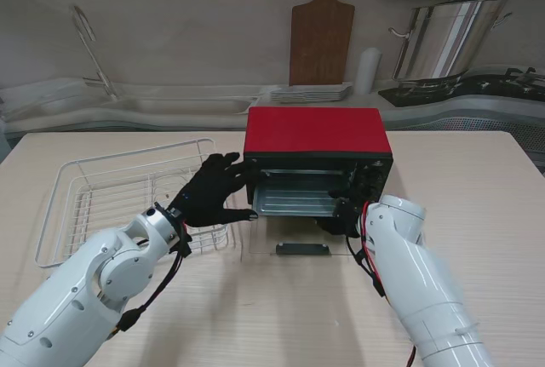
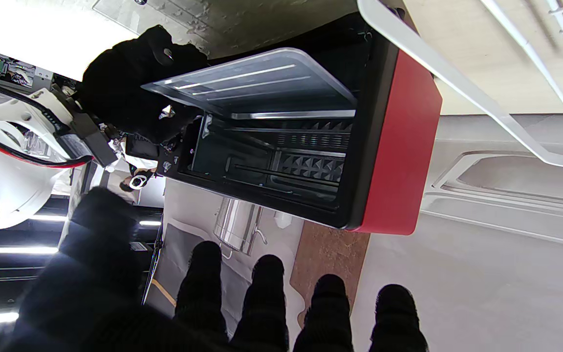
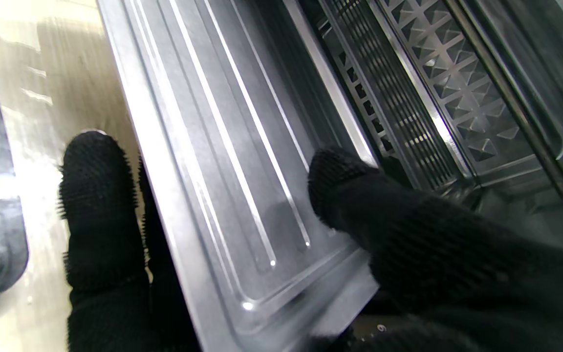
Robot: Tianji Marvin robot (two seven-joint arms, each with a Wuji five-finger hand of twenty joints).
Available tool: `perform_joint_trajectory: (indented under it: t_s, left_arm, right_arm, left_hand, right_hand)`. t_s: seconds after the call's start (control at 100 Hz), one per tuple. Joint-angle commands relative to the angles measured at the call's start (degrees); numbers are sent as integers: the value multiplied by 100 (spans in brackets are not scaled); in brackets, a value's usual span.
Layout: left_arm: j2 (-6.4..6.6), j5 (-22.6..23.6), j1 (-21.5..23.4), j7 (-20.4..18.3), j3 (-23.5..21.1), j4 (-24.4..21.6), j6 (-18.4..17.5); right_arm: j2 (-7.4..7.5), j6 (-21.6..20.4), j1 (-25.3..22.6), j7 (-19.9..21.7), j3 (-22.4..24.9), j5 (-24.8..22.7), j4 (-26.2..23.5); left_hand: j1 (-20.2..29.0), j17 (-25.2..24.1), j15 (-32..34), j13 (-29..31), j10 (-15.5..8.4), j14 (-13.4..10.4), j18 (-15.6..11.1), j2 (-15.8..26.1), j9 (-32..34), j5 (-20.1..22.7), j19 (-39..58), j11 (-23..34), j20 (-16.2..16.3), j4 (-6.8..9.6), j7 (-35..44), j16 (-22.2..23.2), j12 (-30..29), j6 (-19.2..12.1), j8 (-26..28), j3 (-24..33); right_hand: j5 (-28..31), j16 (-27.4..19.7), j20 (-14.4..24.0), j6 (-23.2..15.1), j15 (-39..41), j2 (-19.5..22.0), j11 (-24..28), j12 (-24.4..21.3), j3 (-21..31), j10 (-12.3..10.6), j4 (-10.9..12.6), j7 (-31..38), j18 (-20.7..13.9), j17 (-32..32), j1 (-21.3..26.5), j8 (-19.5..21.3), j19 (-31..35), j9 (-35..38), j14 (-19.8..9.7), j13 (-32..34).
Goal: Slide the trays into the oven
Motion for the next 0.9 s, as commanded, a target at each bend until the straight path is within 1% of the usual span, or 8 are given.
perform_joint_trajectory:
  t_s: [0.0,0.03,0.06,0.12,0.17,0.26,0.89]
  left_arm:
    - [-36,-1,47,-82,-11,-72,26]
    - [-36,-2,49,-82,-11,-73,28]
    - [-36,-1,51,-82,-12,-75,30]
    - [-35,7,59,-83,-16,-83,34]
    - [-36,12,66,-79,-20,-88,39]
    - [-36,16,78,-74,-27,-97,51]
    - [-30,10,85,-116,-56,-98,68]
  right_arm:
    - [-35,17,-75,32,-28,24,-25]
    - [-39,21,-74,6,-31,34,-33]
    - [-46,20,-68,-37,-36,56,-36]
    - [-53,2,-60,-120,-49,119,-44]
    - [-57,-15,-52,-157,-61,143,-43]
    - [-58,-38,-40,-179,-73,171,-37]
    - [-99,-162,133,-268,-160,260,165]
  left_hand:
    - [-17,-109,-79,-109,-82,-144,-143,179,-189,-140,-304,24,-56,211,0,-87,-80,7,-35,-126]
    - [-22,-109,-79,-110,-82,-146,-149,179,-185,-138,-303,27,-55,210,2,-87,-79,7,-33,-128]
    - [-24,-109,-79,-110,-85,-146,-148,182,-187,-141,-303,26,-55,210,0,-87,-78,8,-32,-127]
    - [-23,-109,-78,-109,-75,-150,-147,179,-184,-139,-302,29,-53,210,2,-87,-77,4,-29,-124]
    - [-25,-110,-79,-110,-83,-145,-147,180,-182,-138,-302,31,-51,210,5,-87,-75,10,-26,-123]
    - [-28,-110,-78,-107,-70,-147,-145,174,-180,-136,-301,32,-49,209,7,-88,-74,16,-23,-122]
    - [-42,-110,-78,-111,-81,-158,-148,180,-185,-125,-304,32,-43,207,10,-90,-72,20,-9,-114]
  right_hand:
    - [112,98,263,-142,281,-223,108,-38,173,-120,-210,321,116,42,595,-465,301,258,34,166]
    - [201,123,291,-161,401,-214,54,-72,106,-110,-376,466,50,183,1013,-618,386,437,29,298]
    - [303,136,294,-173,502,-149,5,-86,60,-99,-450,566,10,305,1316,-735,455,601,39,416]
    - [540,156,273,-219,695,-143,-21,-92,320,-108,-558,608,-57,504,1517,-796,583,835,40,603]
    - [669,176,263,-231,840,-143,5,-92,452,-96,-647,576,-140,640,1553,-784,688,946,41,723]
    - [751,198,262,-224,947,-116,52,-79,503,-70,-679,545,-156,725,1581,-763,763,995,39,802]
    - [880,156,150,-137,987,-77,71,-148,516,-8,-693,385,-182,824,1574,-690,837,1090,44,897]
